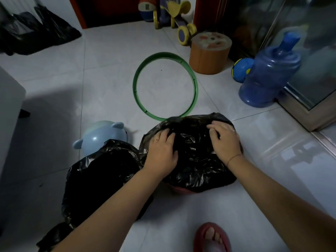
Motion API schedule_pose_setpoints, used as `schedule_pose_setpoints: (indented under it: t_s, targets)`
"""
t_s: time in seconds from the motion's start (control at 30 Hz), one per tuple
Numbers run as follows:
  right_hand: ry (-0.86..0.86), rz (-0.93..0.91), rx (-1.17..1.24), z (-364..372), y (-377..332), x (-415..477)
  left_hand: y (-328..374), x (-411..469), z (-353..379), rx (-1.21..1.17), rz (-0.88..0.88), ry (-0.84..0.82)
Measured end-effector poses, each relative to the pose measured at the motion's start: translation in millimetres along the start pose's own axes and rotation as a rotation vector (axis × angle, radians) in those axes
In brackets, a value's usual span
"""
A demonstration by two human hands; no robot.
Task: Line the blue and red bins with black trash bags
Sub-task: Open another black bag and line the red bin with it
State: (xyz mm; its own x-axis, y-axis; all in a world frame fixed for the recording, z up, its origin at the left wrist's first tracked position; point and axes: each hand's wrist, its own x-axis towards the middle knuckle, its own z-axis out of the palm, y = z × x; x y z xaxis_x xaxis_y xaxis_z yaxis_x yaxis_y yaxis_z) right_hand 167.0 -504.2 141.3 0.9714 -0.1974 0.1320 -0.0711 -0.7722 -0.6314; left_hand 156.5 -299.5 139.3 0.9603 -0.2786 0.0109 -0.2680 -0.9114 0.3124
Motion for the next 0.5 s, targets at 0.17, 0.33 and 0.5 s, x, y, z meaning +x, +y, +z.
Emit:
schedule_pose_setpoints:
  t_s: [0.17,0.33,0.5]
  targets:
    - [-0.216,0.025,0.012,20.9,0.6,35.5,-15.7,28.0,9.6,-0.149,-0.215,-0.097]
    - [-0.314,0.148,0.054,22.7,1.9,63.3,-32.4,50.2,7.3,-0.650,-0.375,-0.125]
    - [-0.431,0.628,0.547,11.8,25.3,72.8,-48.5,56.8,5.8,-0.878,-0.559,-0.261]
